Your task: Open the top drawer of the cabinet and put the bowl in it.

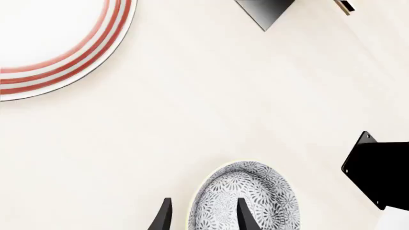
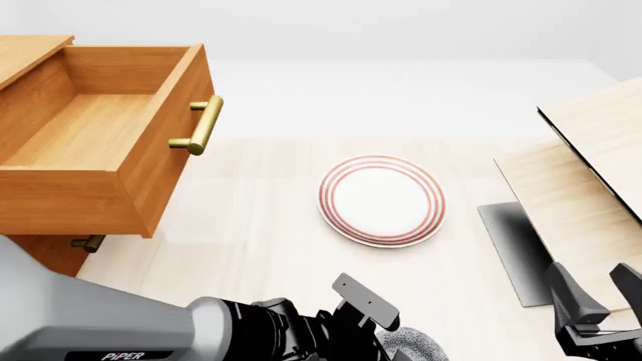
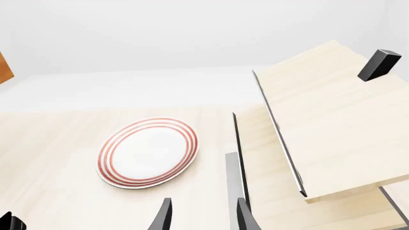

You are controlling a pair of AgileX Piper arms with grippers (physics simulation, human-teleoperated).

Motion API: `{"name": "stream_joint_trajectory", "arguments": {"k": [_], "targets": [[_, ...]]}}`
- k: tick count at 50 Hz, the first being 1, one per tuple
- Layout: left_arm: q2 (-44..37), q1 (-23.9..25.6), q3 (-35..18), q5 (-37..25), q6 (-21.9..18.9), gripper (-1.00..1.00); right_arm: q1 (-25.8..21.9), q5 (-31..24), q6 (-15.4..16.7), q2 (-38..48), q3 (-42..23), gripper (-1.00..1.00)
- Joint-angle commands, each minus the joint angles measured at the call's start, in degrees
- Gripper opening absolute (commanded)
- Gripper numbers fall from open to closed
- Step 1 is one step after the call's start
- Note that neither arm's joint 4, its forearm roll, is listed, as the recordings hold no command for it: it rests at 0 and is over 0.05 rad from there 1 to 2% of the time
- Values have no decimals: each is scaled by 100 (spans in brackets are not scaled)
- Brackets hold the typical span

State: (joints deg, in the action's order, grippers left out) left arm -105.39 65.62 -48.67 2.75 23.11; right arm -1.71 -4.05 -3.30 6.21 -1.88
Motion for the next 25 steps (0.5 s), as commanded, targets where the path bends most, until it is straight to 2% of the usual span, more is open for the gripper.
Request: {"name": "stream_joint_trajectory", "arguments": {"k": [1,7,8,25], "targets": [[-162,5,90,213,119,100,-1,9,-2,11,0,100],[-177,-117,244,300,72,100,-1,7,-3,14,0,100],[-160,-95,236,305,80,-100,-3,3,-4,10,-1,100],[297,-174,324,172,-28,-100,-2,-26,-8,-2,-4,100]]}}
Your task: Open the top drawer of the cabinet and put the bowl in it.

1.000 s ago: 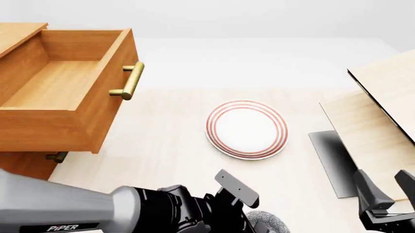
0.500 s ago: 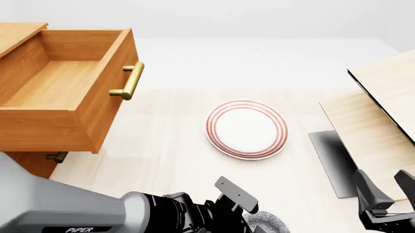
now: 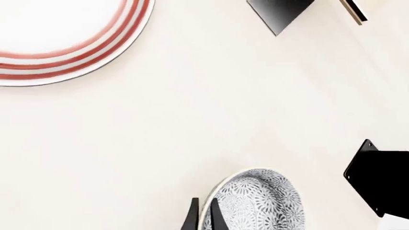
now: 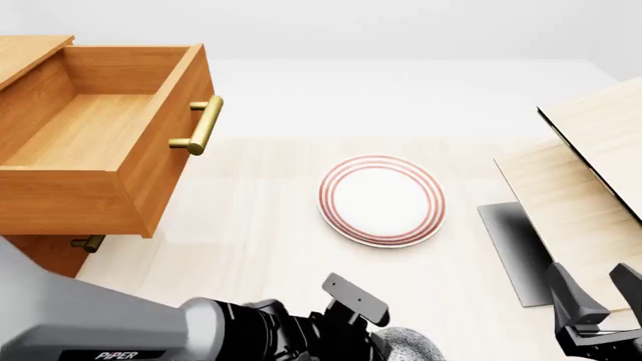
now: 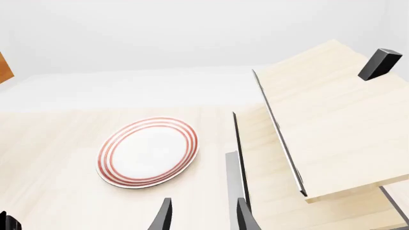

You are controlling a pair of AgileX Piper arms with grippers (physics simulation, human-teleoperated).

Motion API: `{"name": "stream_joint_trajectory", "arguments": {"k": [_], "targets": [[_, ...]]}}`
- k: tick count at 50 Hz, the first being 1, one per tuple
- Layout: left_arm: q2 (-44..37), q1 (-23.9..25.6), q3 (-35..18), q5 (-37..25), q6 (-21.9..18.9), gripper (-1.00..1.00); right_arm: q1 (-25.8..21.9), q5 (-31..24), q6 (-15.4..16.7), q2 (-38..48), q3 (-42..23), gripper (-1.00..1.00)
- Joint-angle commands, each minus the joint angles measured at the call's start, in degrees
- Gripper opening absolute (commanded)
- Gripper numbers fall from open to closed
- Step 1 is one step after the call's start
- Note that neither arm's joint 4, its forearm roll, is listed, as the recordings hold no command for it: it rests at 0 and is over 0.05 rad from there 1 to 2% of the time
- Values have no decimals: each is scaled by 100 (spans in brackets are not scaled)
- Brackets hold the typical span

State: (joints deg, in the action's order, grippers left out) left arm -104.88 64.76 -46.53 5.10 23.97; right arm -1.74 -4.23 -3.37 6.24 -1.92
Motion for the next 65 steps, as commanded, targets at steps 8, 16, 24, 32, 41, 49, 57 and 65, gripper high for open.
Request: {"name": "stream_joint_trajectory", "arguments": {"k": [8,16,24,32,41,49,57,65], "targets": [[510,-139,144,-139,-126,-100,-5,-25,-3,-17,-4,100],[675,-155,43,-317,-208,-100,-2,-17,-6,-2,-4,100],[754,-146,-97,-469,-266,-100,-2,-6,-7,14,-2,100],[981,-168,-140,-629,-103,-100,-4,13,-11,40,-3,100],[1242,-307,-253,-928,-176,-100,-6,24,-13,57,-4,100],[1363,-430,-382,-1179,-258,-100,-6,3,-15,43,-5,100],[1520,-615,-514,-1458,-285,-100,-7,-25,-17,23,-8,100],[1780,-788,-632,-1725,-295,-100,-12,-33,-20,20,-10,100]]}}
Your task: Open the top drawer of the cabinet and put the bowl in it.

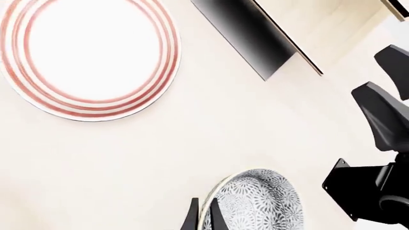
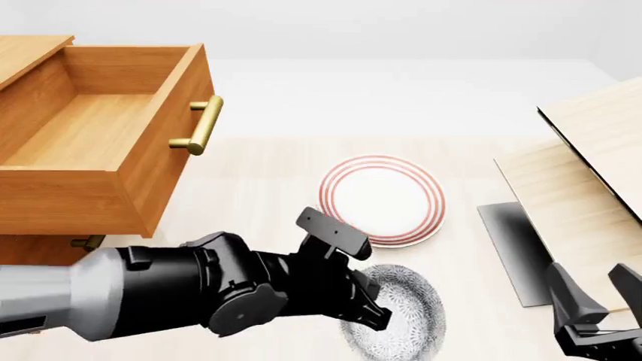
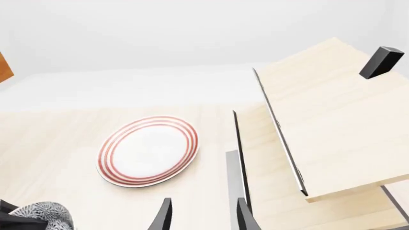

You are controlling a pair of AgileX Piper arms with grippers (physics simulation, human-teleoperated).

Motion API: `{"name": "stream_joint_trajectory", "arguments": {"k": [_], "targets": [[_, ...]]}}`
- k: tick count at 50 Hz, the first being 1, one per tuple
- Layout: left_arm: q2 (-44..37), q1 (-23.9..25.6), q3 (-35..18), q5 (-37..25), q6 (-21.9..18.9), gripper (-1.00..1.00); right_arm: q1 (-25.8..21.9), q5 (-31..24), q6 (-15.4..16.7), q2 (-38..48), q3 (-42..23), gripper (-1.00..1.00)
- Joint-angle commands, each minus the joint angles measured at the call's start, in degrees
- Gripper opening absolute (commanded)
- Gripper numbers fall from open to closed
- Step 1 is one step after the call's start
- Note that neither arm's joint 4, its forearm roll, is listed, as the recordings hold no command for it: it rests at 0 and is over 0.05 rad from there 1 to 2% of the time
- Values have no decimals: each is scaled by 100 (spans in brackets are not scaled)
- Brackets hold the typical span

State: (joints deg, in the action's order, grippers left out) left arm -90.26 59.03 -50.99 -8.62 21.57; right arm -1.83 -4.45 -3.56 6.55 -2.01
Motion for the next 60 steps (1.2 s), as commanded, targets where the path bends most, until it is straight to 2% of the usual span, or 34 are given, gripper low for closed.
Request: {"name": "stream_joint_trajectory", "arguments": {"k": [1,17,28,36,60], "targets": [[350,-243,-189,-374,-69,-100,0,-9,-2,-5,0,100],[738,-618,-531,-1053,-54,-100,-1,3,-6,19,-1,100],[733,-794,-1160,-1661,-125,-100,-5,-13,-9,14,-5,100],[664,-820,-1474,-1915,-26,-100,-9,-21,-10,13,-8,100],[394,-1206,-2587,-2829,-175,-100,-11,10,-16,58,-4,100]]}}
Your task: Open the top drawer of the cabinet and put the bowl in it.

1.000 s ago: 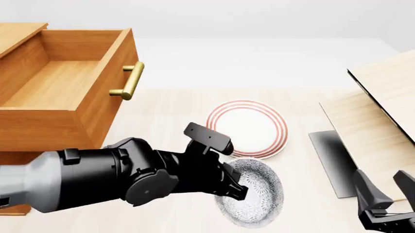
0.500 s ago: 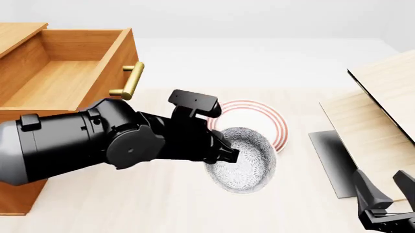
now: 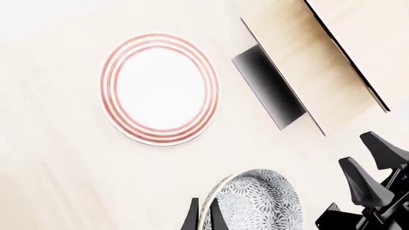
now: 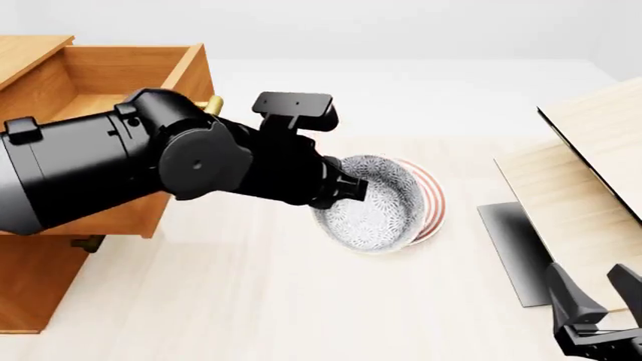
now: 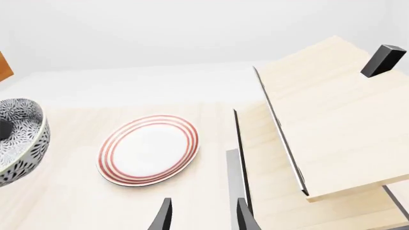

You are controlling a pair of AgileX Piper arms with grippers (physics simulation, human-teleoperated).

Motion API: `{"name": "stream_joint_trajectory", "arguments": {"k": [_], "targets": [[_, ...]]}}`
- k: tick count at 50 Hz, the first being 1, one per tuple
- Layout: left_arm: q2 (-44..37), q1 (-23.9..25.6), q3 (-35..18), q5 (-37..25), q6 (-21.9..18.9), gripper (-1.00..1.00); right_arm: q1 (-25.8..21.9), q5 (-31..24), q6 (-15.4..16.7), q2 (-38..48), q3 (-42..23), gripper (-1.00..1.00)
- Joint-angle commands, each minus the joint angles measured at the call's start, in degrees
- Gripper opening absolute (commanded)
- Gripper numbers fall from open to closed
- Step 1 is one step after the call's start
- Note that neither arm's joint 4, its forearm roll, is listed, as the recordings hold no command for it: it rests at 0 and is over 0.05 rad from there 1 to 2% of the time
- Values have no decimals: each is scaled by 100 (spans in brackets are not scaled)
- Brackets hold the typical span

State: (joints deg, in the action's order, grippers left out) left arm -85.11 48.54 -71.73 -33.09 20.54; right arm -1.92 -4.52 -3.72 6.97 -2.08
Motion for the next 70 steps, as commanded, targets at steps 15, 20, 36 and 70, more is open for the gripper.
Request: {"name": "stream_joint_trajectory", "arguments": {"k": [15,20,36,70], "targets": [[-127,-610,-1153,-962,-179,-100,-1,1,-4,13,-1,100],[-133,-774,-1415,-1179,-234,-100,-1,6,-6,25,-3,100],[-193,-1149,-2269,-1904,-462,-100,-5,-22,-11,10,-6,100],[-490,-2038,-3879,-2950,-624,-100,-9,-44,-20,15,-9,100]]}}
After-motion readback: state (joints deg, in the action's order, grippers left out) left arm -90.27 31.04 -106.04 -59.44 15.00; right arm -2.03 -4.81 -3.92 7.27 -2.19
